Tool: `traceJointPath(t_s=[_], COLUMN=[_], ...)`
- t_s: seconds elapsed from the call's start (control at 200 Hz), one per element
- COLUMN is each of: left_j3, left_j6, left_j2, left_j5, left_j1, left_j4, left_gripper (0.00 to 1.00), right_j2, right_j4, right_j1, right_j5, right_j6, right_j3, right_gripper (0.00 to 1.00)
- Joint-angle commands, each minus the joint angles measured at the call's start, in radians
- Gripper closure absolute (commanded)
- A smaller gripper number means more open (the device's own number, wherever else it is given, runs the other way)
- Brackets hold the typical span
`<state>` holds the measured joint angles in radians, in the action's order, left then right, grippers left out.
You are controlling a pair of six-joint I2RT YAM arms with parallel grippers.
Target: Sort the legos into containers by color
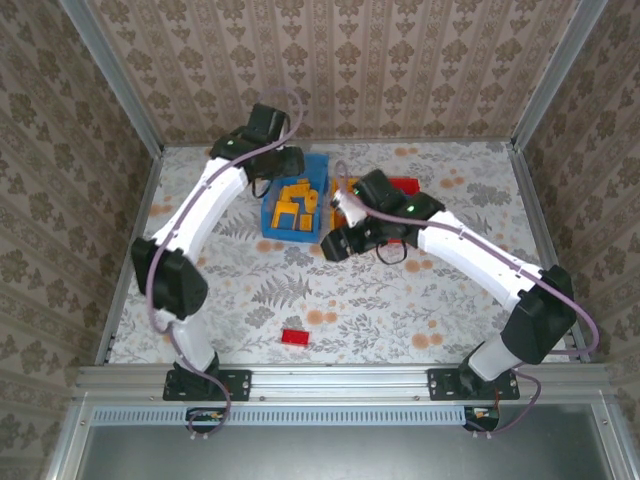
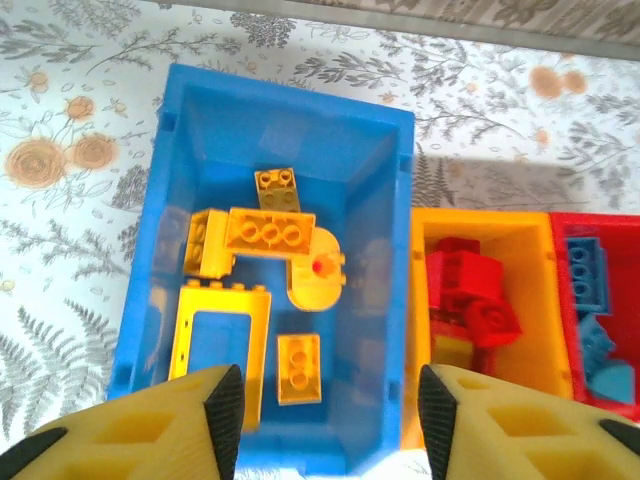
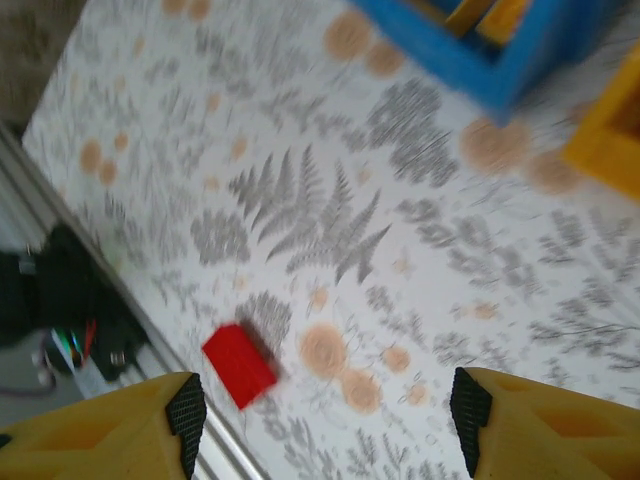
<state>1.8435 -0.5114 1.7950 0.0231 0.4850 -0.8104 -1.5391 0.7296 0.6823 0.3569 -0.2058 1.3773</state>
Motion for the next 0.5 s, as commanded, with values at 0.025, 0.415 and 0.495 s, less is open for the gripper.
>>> traceJointPath(t_s=[0.025, 0.415, 0.495], left_j3=[-0.186, -0.681, -0.721], left_j6=[-0.111, -0.247, -0.262], left_j2=[-0.167, -0.801, -0.899], left_j5=[0.0, 0.057, 0.073], left_j1=[-0.004, -0.023, -0.022], left_j4=[0.015, -0.262, -0.347], left_gripper=[0.56, 0.6, 0.6], right_j2=[-0.02, -0.292, -0.342], right_j4=[0.055, 0.031, 0.048], right_j1=[0.126, 0.428, 0.457], right_j5=[-0.068, -0.154, -0.164], right_j6=[0.158, 0.235, 0.248], right_j3=[-0.032, 0.019, 0.042], right_gripper=[0.29, 0.2, 0.01])
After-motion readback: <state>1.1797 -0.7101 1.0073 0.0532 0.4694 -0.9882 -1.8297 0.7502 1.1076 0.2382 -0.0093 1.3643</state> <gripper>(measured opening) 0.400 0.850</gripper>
